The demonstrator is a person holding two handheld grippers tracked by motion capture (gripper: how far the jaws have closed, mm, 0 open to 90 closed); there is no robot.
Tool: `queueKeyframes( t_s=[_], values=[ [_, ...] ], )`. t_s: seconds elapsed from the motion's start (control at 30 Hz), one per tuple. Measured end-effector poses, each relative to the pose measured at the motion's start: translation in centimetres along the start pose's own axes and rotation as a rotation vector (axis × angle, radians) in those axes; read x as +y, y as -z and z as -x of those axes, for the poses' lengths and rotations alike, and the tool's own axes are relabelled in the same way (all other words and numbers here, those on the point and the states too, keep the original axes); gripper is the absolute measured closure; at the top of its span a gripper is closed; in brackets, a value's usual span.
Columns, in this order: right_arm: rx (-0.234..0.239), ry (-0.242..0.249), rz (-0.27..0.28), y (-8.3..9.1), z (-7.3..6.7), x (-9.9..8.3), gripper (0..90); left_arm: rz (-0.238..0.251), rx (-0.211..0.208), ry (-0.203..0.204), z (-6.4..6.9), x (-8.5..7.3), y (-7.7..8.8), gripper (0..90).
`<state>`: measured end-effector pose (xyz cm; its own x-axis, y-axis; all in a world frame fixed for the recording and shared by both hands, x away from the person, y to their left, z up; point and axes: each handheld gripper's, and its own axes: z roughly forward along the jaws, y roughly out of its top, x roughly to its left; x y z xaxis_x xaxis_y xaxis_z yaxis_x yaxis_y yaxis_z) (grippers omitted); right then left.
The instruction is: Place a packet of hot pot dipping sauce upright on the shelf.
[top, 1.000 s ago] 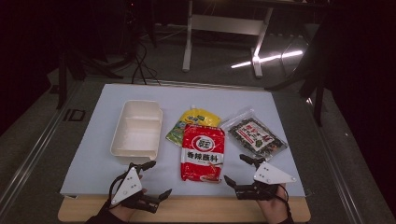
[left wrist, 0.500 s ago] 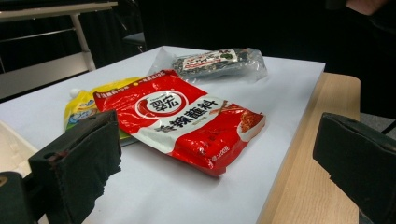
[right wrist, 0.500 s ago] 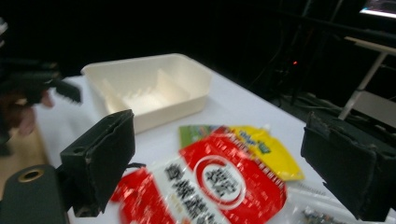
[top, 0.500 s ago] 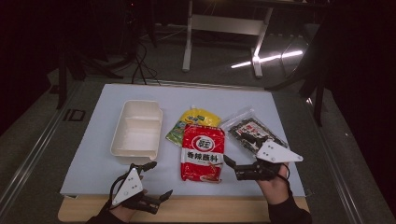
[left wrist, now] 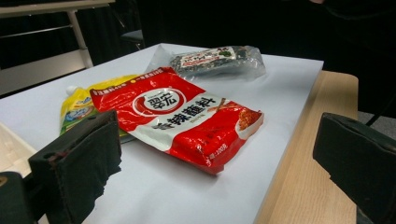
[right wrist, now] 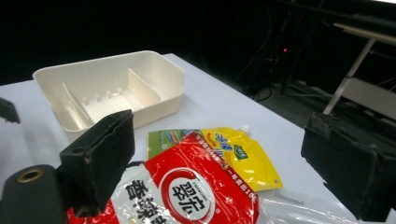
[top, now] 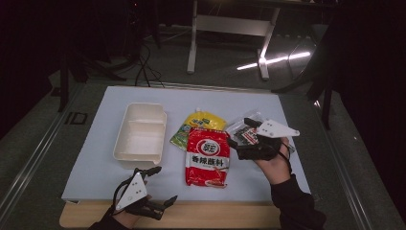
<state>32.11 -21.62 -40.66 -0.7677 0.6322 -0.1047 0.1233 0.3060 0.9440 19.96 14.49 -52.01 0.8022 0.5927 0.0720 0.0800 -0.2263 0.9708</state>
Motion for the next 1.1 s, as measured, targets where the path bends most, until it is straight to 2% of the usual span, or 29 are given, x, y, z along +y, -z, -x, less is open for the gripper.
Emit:
queueKeyframes(
  t_s=[0.2,0.27,0.33,0.37,0.5,0.63,0.8,1.0,1.1],
  values=[
    [0.026,-0.027,-0.024,-1.7,1.4,-0.2,9.5,-0.003,-0.006,-0.001,0.1,0.0,0.0,1.9],
    [0.05,-0.032,-0.049,-2.9,2.1,-0.5,9.6,-0.002,-0.008,0.001,0.1,0.0,-0.1,1.9],
    [0.046,-0.028,-0.059,-3.2,2.3,-0.6,10.2,-0.004,-0.008,-0.001,0.1,0.0,-0.1,1.9],
    [0.048,-0.045,-0.074,-3.9,2.7,-0.8,13.0,-0.003,-0.012,-0.002,0.1,0.0,-0.1,1.9],
    [0.051,-0.073,-0.105,-5.2,3.7,-1.1,12.9,-0.005,-0.013,-0.003,0.1,-0.1,-0.1,2.0],
    [0.054,-0.093,-0.167,-6.7,4.4,-2.1,13.8,-0.006,-0.014,-0.003,0.1,-0.1,-0.1,1.9],
    [0.063,-0.115,-0.208,-7.9,5.1,-3.2,14.5,-0.008,-0.02,-0.001,0.1,-0.1,-0.2,1.9],
    [0.092,-0.152,-0.286,-10.0,6.1,-4.9,20.3,-0.009,-0.024,0.001,0.1,-0.1,-0.2,1.9],
    [0.086,-0.171,-0.33,-10.6,6.5,-5.7,21.8,-0.015,-0.027,-0.001,0.0,-0.2,-0.2,1.9]
  ],
)
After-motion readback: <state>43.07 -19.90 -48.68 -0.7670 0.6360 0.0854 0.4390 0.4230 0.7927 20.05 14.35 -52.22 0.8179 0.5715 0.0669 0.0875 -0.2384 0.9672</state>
